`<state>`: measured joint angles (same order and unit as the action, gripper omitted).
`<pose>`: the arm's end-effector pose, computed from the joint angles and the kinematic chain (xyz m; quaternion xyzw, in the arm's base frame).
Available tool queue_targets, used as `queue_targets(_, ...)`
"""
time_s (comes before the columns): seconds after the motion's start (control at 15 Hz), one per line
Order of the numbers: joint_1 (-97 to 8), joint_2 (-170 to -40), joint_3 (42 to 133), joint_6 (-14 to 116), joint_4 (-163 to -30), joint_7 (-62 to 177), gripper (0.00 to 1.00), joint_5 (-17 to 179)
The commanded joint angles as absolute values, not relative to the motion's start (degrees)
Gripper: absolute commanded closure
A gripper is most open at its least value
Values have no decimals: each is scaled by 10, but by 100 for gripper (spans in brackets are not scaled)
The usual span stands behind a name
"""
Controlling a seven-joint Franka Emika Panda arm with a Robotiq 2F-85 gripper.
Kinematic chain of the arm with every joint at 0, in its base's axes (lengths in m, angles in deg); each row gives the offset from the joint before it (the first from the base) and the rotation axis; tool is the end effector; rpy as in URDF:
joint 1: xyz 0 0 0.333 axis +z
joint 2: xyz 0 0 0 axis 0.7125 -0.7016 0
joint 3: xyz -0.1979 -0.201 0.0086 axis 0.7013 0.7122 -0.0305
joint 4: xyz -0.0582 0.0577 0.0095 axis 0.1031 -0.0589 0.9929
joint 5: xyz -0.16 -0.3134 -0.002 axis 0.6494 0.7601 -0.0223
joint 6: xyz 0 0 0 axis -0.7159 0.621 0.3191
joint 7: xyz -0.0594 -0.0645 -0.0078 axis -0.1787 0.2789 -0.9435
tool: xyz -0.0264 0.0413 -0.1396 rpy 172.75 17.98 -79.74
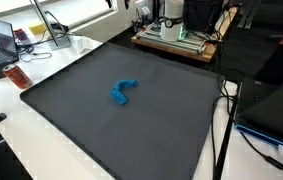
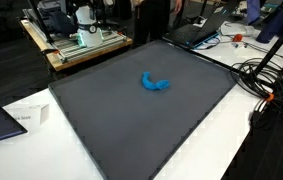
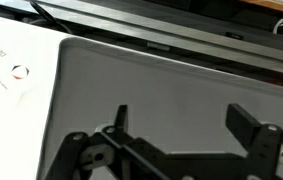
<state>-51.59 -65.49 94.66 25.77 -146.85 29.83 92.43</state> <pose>0.3410 -0.1323 0.3618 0.9858 0.1151 -0.1163 0.0386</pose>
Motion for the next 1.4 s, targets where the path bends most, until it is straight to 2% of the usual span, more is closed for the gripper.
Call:
queue_targets(0.0,-504,-677,942,235,-1450,345,0,851)
queue_targets(0.47,-493,-724,883,226,-1425,573,0,732)
queue_targets(0.73,-481,-724,839,309,-1444,712,0,680)
queue_targets(0.93,-477,-722,794,405,-1466,807,0,723)
queue_targets(1.33,-475,-729,797,392,-1457,790,0,714)
